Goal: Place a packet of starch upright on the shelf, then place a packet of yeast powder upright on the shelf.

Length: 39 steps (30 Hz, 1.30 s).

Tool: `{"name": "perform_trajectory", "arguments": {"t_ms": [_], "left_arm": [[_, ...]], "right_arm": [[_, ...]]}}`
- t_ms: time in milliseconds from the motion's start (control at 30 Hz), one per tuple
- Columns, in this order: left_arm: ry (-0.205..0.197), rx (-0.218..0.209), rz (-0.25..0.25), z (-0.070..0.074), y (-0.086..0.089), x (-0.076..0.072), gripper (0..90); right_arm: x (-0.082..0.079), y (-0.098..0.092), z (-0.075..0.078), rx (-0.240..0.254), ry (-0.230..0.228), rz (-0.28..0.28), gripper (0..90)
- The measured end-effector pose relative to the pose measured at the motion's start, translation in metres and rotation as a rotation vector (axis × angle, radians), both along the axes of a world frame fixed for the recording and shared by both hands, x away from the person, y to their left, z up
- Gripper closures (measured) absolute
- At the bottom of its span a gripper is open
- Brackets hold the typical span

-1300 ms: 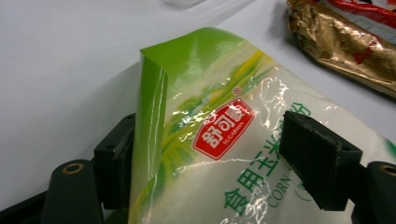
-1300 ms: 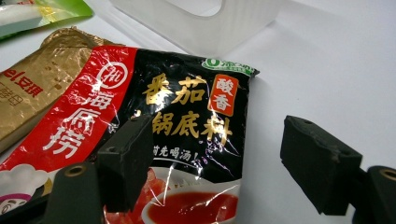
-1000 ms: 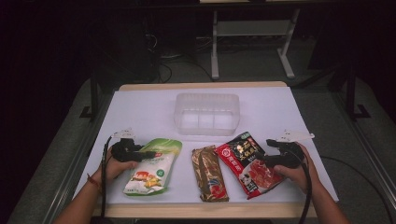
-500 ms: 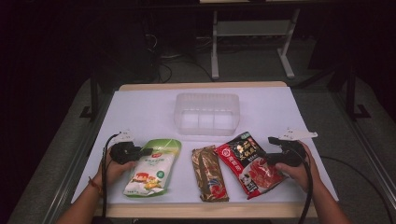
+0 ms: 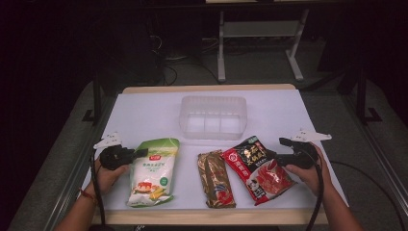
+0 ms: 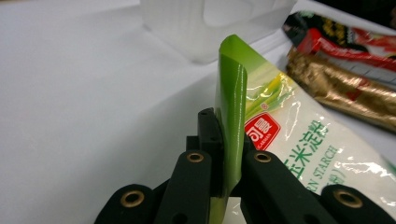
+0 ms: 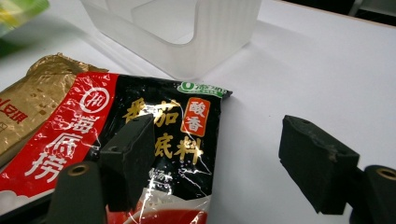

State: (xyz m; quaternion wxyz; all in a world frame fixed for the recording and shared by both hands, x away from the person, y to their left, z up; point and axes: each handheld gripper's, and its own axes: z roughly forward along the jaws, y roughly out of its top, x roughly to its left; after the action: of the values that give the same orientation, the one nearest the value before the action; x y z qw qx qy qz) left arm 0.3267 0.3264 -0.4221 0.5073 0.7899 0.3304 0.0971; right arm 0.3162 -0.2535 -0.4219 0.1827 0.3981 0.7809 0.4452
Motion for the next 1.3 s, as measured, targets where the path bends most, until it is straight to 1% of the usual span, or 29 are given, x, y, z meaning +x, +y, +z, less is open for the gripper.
{"name": "perform_trajectory", "arguments": {"t_ms": [33, 67, 100, 133, 167, 200, 267, 300, 333, 433, 500, 533, 567, 600, 667, 733, 767, 833, 867, 900, 967, 1033, 1133, 1200, 1233, 1300], "left_arm": [[0.000, 0.000, 0.000, 0.000, 0.000, 0.000, 90.0], [0.001, -0.021, 0.003, 0.003, 0.001, -0.002, 90.0], [0.001, -0.032, 0.003, 0.005, 0.003, -0.003, 90.0], [0.000, -0.070, 0.004, 0.011, 0.006, -0.007, 90.0], [0.000, -0.070, 0.004, 0.011, 0.006, -0.007, 90.0], [-0.002, -0.090, 0.000, 0.015, 0.007, -0.010, 90.0], [-0.011, -0.114, -0.002, 0.022, 0.008, -0.014, 90.0], [-0.025, -0.142, -0.008, 0.030, 0.007, -0.018, 90.0], [-0.025, -0.142, -0.008, 0.030, 0.007, -0.018, 90.0], [-0.046, -0.174, -0.006, 0.041, 0.005, -0.025, 90.0], [-0.066, -0.181, -0.014, 0.049, 0.001, -0.030, 90.0], [-0.066, -0.181, -0.014, 0.049, 0.001, -0.030, 90.0], [-0.078, -0.175, -0.019, 0.054, -0.003, -0.032, 90.0], [-0.078, -0.175, -0.019, 0.054, -0.003, -0.032, 90.0], [-0.090, -0.170, -0.029, 0.059, -0.009, -0.033, 90.0], [-0.108, -0.175, -0.039, 0.066, -0.015, -0.035, 90.0], [-0.108, -0.175, -0.039, 0.066, -0.015, -0.035, 90.0], [-0.128, -0.178, -0.036, 0.071, -0.020, -0.038, 90.0], [-0.132, -0.185, -0.047, 0.074, -0.022, -0.039, 90.0], [-0.146, -0.178, -0.043, 0.076, -0.024, -0.041, 90.0], [-0.154, -0.193, -0.048, 0.082, -0.028, -0.044, 90.0], [-0.159, -0.196, -0.039, 0.084, -0.030, -0.045, 90.0], [-0.169, -0.218, -0.034, 0.090, -0.035, -0.043, 90.0], [-0.172, -0.215, -0.031, 0.091, -0.036, -0.043, 90.0], [-0.184, -0.216, -0.021, 0.092, -0.037, -0.042, 90.0], [-0.180, -0.225, -0.008, 0.094, -0.038, -0.039, 90.0]], "right_arm": [[0.000, 0.000, 0.000, 0.000, 0.000, 0.000, 26.2], [0.000, 0.000, 0.001, -0.002, -0.007, -0.004, 26.3], [0.000, 0.001, 0.001, -0.003, -0.007, -0.003, 26.2], [0.000, 0.001, 0.001, -0.007, -0.006, -0.005, 26.3], [0.000, 0.001, 0.001, -0.007, -0.006, -0.005, 26.3], [0.000, 0.001, 0.001, -0.009, -0.008, -0.006, 26.3], [0.000, 0.002, 0.001, -0.010, -0.011, -0.001, 26.3], [0.000, 0.002, 0.001, -0.016, -0.012, 0.003, 26.3], [0.000, 0.002, 0.001, -0.016, -0.012, 0.003, 26.3], [0.001, 0.001, 0.001, -0.010, -0.013, -0.007, 26.3], [0.001, 0.001, 0.001, -0.009, -0.012, -0.004, 26.3], [0.001, 0.001, 0.001, -0.009, -0.012, -0.004, 26.3], [0.001, 0.001, 0.001, -0.016, -0.012, -0.005, 26.3], [0.000, 0.000, 0.001, -0.015, -0.015, -0.004, 26.3], [-0.001, -0.001, 0.001, -0.015, -0.015, -0.008, 26.3], [-0.003, -0.002, 0.000, -0.014, -0.012, -0.010, 26.3], [-0.003, -0.002, 0.000, -0.014, -0.012, -0.010, 26.3], [-0.004, -0.003, 0.001, -0.013, -0.014, -0.013, 26.3], [-0.005, -0.004, 0.001, -0.013, -0.016, -0.014, 26.3], [-0.005, -0.004, 0.002, -0.012, -0.016, -0.014, 26.3], [-0.005, -0.004, 0.001, -0.013, -0.014, -0.016, 26.3], [-0.005, -0.004, 0.001, -0.016, -0.013, -0.016, 26.3], [-0.005, -0.005, 0.001, -0.015, -0.012, -0.021, 26.3], [-0.005, -0.006, 0.001, -0.013, -0.012, -0.025, 26.3], [-0.005, -0.006, 0.001, -0.013, -0.012, -0.025, 26.3], [-0.005, -0.006, 0.001, -0.010, -0.011, -0.029, 26.2]]}}
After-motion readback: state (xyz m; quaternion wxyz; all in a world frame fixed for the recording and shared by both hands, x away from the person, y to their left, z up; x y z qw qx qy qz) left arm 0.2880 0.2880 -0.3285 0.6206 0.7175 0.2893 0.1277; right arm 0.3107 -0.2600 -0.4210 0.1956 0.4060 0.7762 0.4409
